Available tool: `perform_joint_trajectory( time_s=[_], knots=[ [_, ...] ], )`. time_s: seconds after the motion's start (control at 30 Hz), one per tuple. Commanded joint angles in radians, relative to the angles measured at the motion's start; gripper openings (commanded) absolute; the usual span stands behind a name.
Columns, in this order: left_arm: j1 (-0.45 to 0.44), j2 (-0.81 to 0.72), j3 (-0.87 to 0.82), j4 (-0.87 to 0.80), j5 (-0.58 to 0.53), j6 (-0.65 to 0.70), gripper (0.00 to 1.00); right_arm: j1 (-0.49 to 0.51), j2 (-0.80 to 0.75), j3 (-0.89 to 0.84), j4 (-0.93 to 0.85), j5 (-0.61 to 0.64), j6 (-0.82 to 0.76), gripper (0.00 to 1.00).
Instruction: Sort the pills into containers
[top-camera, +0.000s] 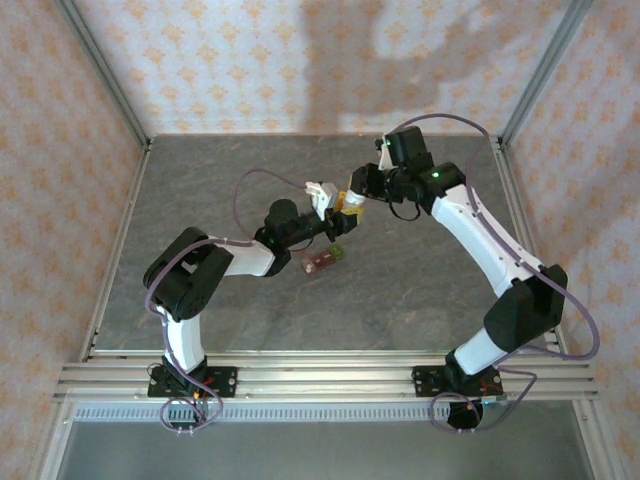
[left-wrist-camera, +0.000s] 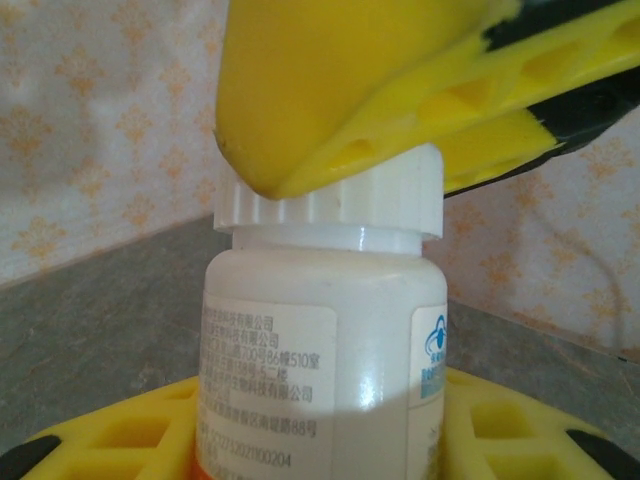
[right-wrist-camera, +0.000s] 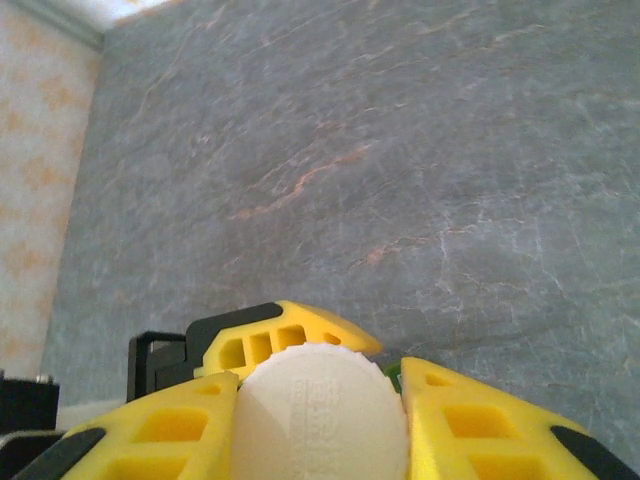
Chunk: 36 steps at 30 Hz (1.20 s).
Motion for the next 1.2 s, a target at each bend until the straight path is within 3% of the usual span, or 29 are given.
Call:
perform_joint_trajectory(
  time_s=[0.0, 0.2, 0.27, 0.37, 0.5, 0.77, 0.97, 1.17],
  knots=[
    [-0.001, -0.028, 0.009, 0.120, -0.010, 0.026, 0.00, 0.059, -0.042, -0.066, 0.038, 0.177, 0.290, 0.32],
    [-0.002, -0.024, 0.009, 0.122, -0.011, 0.024, 0.00, 0.095, -0.046, -0.016, 0.041, 0.222, 0.300, 0.38],
    [-0.002, -0.027, 0.008, 0.122, -0.011, 0.024, 0.00, 0.091, -0.053, 0.015, 0.014, 0.243, 0.244, 0.47],
    [-0.002, -0.032, 0.005, 0.122, -0.011, 0.027, 0.00, 0.072, -0.096, 0.010, 0.021, 0.262, 0.181, 0.71],
    [-0.001, -0.039, 0.002, 0.123, -0.007, 0.029, 0.00, 0.022, -0.148, -0.032, 0.067, 0.180, 0.053, 0.84],
    [-0.001, -0.052, -0.003, 0.124, -0.004, 0.029, 0.00, -0.018, -0.118, -0.053, 0.073, -0.020, -0.226, 0.85],
    [-0.001, -0.053, -0.004, 0.124, -0.004, 0.027, 0.00, -0.018, -0.097, -0.061, 0.107, -0.130, -0.243, 0.78],
    [-0.002, -0.055, -0.004, 0.123, -0.005, 0.024, 0.00, -0.018, -0.073, -0.054, 0.101, -0.128, -0.240, 0.72]
  ],
)
